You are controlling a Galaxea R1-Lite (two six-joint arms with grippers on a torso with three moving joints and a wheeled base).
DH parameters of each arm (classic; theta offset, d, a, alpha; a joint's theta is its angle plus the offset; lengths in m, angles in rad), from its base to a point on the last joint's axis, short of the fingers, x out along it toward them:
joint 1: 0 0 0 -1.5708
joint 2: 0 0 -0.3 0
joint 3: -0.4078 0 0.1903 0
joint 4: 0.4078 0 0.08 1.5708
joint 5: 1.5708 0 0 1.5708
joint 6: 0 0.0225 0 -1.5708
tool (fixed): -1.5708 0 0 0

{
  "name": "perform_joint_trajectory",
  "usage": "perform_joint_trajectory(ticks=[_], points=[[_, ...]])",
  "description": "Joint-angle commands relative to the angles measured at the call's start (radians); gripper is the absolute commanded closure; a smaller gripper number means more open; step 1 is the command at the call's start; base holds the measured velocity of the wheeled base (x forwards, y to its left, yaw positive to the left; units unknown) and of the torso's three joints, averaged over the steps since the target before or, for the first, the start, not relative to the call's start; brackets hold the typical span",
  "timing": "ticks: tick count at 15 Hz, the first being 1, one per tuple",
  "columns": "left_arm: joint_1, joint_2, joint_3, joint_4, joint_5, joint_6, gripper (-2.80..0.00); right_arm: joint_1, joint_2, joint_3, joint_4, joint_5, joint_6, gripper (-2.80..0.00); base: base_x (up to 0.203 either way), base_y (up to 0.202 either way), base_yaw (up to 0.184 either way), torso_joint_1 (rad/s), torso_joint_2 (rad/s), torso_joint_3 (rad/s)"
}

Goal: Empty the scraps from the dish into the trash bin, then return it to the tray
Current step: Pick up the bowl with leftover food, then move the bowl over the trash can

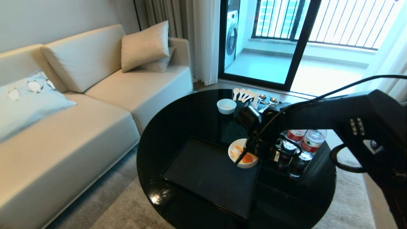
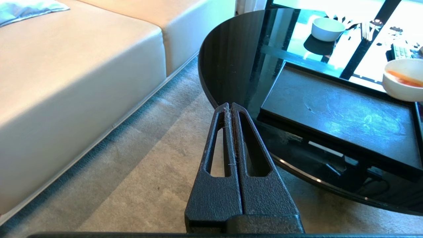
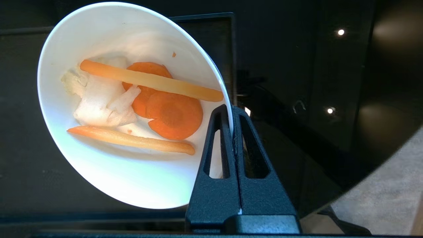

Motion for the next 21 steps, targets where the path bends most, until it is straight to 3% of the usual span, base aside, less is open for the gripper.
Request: perform_joint_trajectory(ticks=[1, 10, 21], points=[[0.000, 0.000, 0.000, -0.001, 0.000, -0.001, 0.00, -0.012, -0.135, 0.098, 0.001, -0.002, 0.012, 0.00, 0.000, 0.000, 0.000, 0.000, 0.00, 0.000], [0.000, 0.000, 0.000, -0.001, 0.000, -0.001, 0.00, -0.099, -0.600, 0.642, -0.067, -0.040, 0.014, 0.00, 0.000, 0.000, 0.000, 0.000, 0.00, 0.000], [0.000, 0.000, 0.000, -0.001, 0.000, -0.001, 0.00, -0.285, -1.025, 1.066, -0.068, -0.064, 0.004, 0.00, 0.000, 0.000, 0.000, 0.000, 0.00, 0.000]])
